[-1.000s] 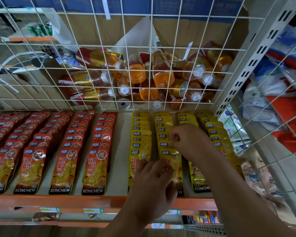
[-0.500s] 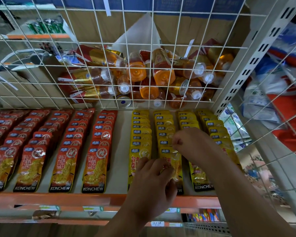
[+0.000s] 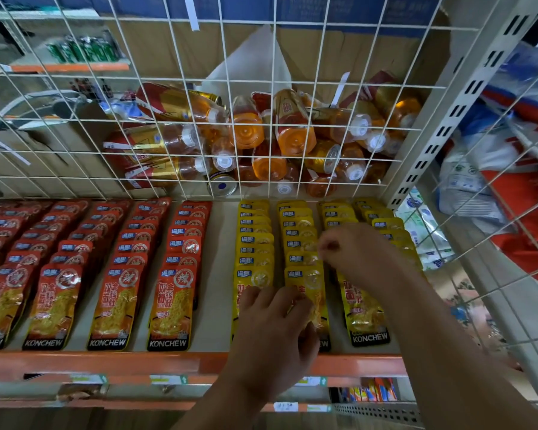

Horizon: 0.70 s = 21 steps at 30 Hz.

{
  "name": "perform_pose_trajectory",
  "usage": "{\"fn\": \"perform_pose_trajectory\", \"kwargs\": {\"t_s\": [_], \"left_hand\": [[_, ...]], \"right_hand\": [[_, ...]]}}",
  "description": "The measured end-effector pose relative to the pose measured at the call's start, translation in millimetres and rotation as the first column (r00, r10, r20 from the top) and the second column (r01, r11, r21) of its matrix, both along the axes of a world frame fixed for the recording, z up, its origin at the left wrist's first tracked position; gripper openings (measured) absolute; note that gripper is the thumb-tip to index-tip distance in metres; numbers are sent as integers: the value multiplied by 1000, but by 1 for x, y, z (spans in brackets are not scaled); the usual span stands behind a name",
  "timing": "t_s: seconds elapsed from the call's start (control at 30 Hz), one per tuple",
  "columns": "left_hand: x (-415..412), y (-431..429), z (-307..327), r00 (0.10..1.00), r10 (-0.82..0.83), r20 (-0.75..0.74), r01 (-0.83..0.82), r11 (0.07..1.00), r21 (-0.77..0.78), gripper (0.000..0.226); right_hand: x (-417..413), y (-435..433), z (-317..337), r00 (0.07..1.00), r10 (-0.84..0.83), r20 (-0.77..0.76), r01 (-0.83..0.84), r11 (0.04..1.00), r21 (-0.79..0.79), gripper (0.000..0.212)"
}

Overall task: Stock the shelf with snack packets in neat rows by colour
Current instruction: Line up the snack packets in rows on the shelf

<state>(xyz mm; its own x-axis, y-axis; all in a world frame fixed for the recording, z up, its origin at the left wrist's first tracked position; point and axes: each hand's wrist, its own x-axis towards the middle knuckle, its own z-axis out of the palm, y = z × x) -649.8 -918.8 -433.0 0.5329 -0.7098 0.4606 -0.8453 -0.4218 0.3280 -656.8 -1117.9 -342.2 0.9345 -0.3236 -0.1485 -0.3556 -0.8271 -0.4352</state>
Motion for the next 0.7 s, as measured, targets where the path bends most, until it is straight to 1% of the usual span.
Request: {"fn": "perform_pose_trajectory", "kwargs": {"t_s": [0.13, 0.2, 0.27, 0.37, 0.43, 0.5, 0.7], "left_hand": [[-2, -2, 4, 999, -40, 24, 39, 999, 14, 29], [-6, -10, 5, 997, -67, 24, 67, 998, -1, 30], [-15, -23, 6, 993, -115, 26, 116, 993, -13, 31], [-28, -45, 3, 982, -187, 25, 186, 982, 33, 35], [-32, -57, 1, 980, -198, 8, 197, 978, 70, 36], [-34, -63, 2, 980, -201, -4, 201, 975, 95, 35], [-35, -62, 2, 981, -195, 4, 191, 964, 185, 36]], "right_hand": [[-1, -31, 17, 984, -166, 59, 167, 986, -20, 15], [4, -40, 20, 974, -223, 38, 224, 975, -7, 22], [11, -44, 17, 972, -234, -9, 234, 972, -21, 26], [25, -48, 16, 969, -244, -29, 245, 970, 12, 22], [30, -50, 20, 962, -269, -49, 270, 962, 30, 22], [30, -50, 26, 963, -259, -77, 262, 964, 35, 21], [24, -45, 38, 963, -252, -98, 261, 962, 86, 28]]}}
